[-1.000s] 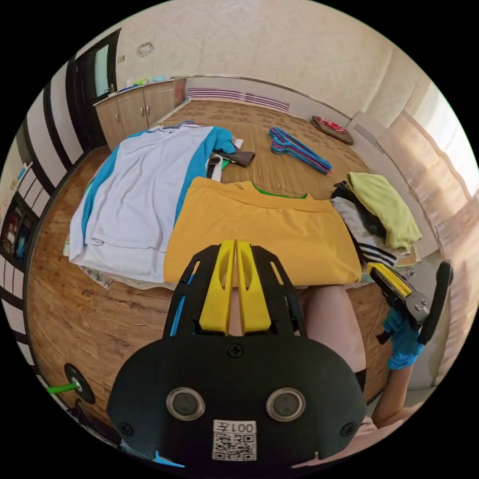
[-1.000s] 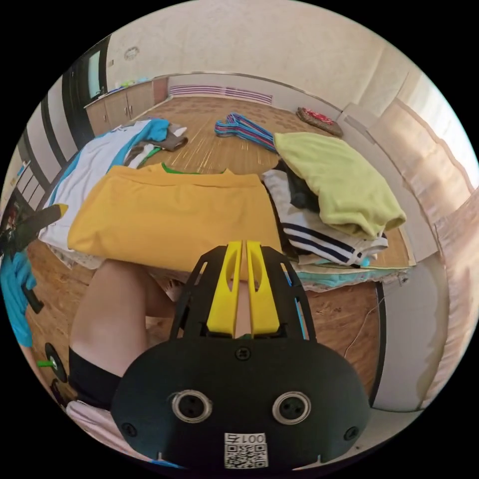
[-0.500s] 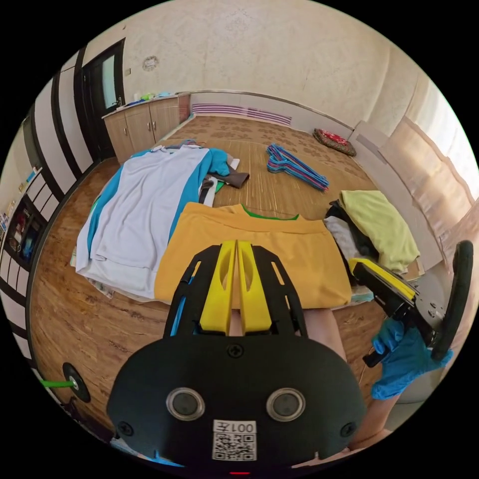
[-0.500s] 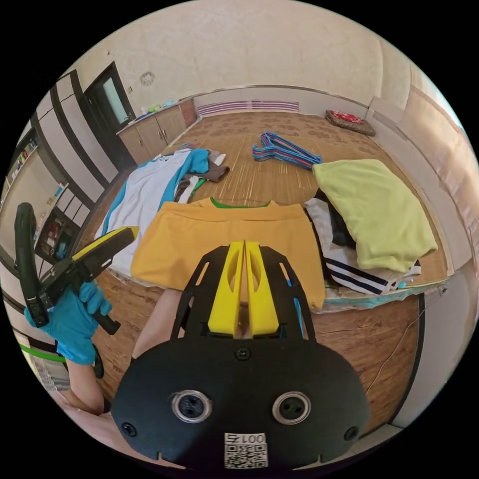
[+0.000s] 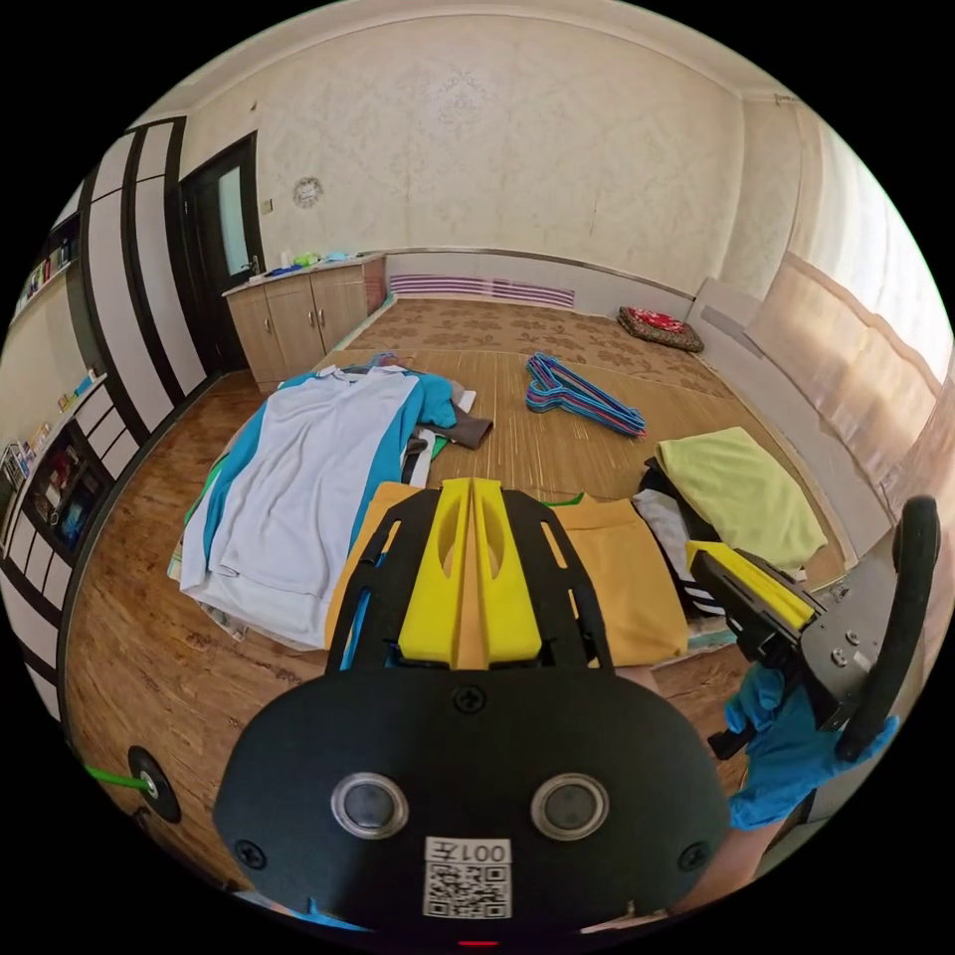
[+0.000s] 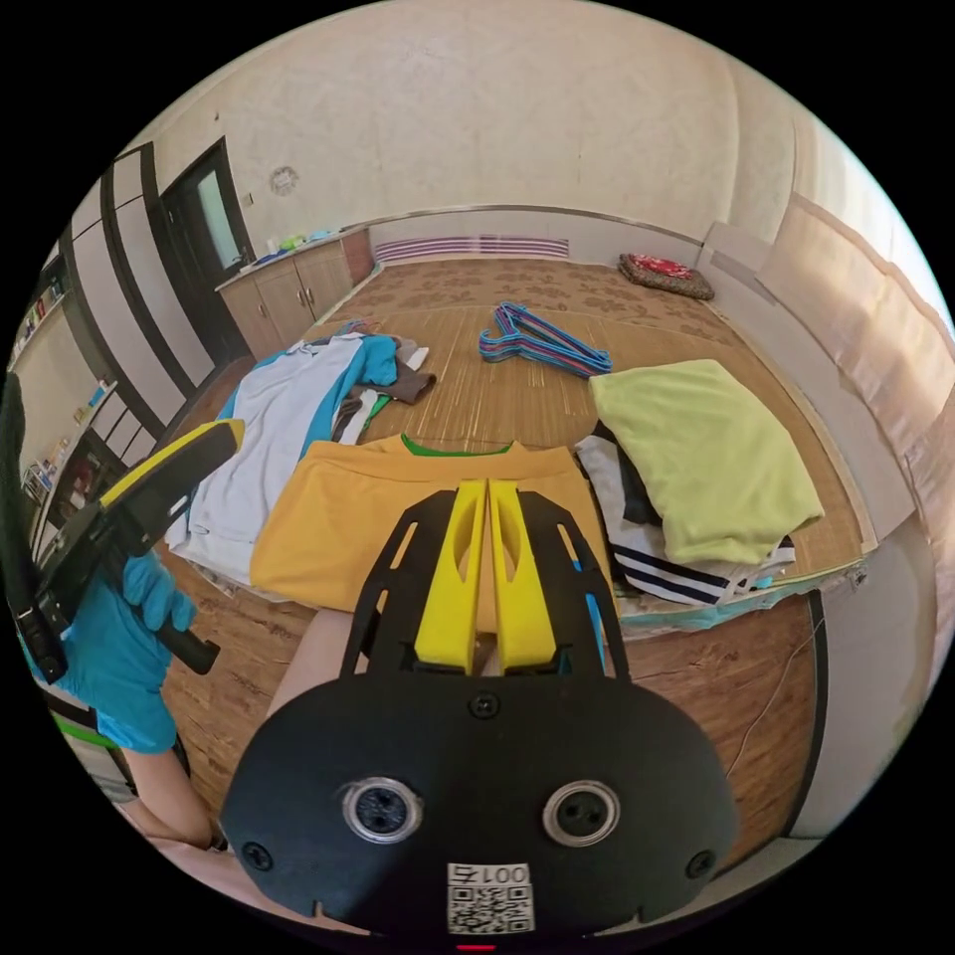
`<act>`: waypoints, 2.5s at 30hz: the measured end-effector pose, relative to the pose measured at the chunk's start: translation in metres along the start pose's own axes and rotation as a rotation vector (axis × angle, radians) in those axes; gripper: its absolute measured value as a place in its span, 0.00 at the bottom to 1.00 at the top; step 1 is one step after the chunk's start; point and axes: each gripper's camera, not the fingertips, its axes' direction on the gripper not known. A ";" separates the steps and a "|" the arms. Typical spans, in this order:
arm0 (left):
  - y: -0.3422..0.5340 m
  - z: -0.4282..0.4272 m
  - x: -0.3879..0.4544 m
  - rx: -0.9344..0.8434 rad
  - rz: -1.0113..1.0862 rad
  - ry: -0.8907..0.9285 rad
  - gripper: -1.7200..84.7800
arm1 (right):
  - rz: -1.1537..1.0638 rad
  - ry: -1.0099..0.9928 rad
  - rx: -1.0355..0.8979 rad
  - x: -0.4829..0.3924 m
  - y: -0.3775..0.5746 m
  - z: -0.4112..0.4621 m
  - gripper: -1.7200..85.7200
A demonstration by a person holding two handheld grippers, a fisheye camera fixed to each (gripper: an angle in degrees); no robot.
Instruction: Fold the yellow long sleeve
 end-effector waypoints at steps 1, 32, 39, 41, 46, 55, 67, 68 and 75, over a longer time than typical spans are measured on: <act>0.003 -0.002 0.004 0.001 0.008 -0.007 0.00 | 0.002 0.024 -0.002 -0.002 0.001 -0.001 0.02; 0.050 -0.025 0.051 0.033 0.029 -0.061 0.00 | 0.055 0.052 -0.002 -0.032 0.006 0.000 0.02; 0.053 -0.023 0.055 0.025 0.028 -0.056 0.00 | 0.053 0.053 -0.010 -0.039 0.007 0.003 0.02; 0.053 -0.023 0.056 0.025 0.029 -0.056 0.00 | 0.056 0.050 -0.004 -0.040 0.006 0.002 0.02; 0.053 -0.024 0.059 0.029 0.031 -0.054 0.00 | 0.038 0.068 0.006 -0.047 0.007 0.000 0.02; 0.053 -0.021 0.058 0.011 0.019 -0.050 0.00 | 0.025 0.065 0.000 -0.054 0.009 0.003 0.02; 0.053 -0.019 0.060 0.021 0.033 -0.065 0.00 | 0.032 0.056 0.000 -0.058 0.011 0.007 0.02; 0.052 -0.019 0.061 0.021 0.034 -0.065 0.00 | 0.032 0.056 0.000 -0.058 0.011 0.007 0.02; 0.051 -0.017 0.060 0.021 0.037 -0.065 0.00 | 0.031 0.058 0.000 -0.059 0.012 0.009 0.02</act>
